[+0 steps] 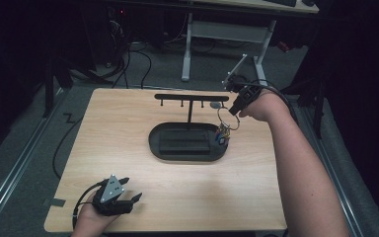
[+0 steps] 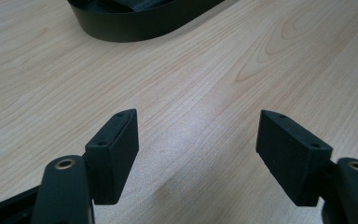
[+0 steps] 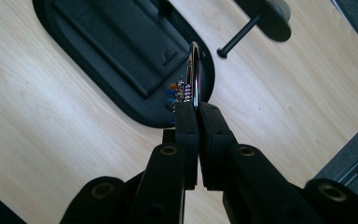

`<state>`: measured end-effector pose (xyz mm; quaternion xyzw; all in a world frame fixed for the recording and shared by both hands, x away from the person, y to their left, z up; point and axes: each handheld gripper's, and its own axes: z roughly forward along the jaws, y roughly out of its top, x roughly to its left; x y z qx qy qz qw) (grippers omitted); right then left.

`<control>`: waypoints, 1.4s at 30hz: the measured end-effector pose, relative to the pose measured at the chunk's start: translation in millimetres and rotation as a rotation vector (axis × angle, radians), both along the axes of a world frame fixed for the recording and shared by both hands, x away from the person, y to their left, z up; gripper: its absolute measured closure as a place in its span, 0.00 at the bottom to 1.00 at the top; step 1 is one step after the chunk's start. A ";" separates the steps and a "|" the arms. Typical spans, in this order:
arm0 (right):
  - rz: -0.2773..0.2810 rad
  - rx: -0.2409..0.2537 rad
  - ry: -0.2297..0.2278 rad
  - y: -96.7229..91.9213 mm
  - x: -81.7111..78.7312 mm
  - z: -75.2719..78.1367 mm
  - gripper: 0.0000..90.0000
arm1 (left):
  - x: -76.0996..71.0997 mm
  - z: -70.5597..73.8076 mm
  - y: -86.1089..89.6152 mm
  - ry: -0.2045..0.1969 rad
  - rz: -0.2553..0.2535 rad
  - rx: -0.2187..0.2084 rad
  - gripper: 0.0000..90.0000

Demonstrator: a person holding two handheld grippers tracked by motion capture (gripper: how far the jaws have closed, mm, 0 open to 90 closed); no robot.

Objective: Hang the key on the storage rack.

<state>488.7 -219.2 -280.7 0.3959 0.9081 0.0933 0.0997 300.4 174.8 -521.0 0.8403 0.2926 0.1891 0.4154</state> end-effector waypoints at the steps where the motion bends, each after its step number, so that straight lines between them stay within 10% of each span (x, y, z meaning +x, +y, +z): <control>1: -0.009 0.004 0.000 1.1 1.8 0.6 0.98 | 0.0 -0.1 -0.2 0.001 -0.002 0.001 0.34; 28: -0.071 -0.010 -0.016 0.3 41.4 -24.8 0.92 | 1.1 -1.3 1.0 0.004 -0.012 0.005 0.34; 42: -0.146 0.053 -0.125 -8.7 -9.2 -29.8 0.55 | 1.0 -0.4 0.7 -0.002 -0.008 0.012 0.34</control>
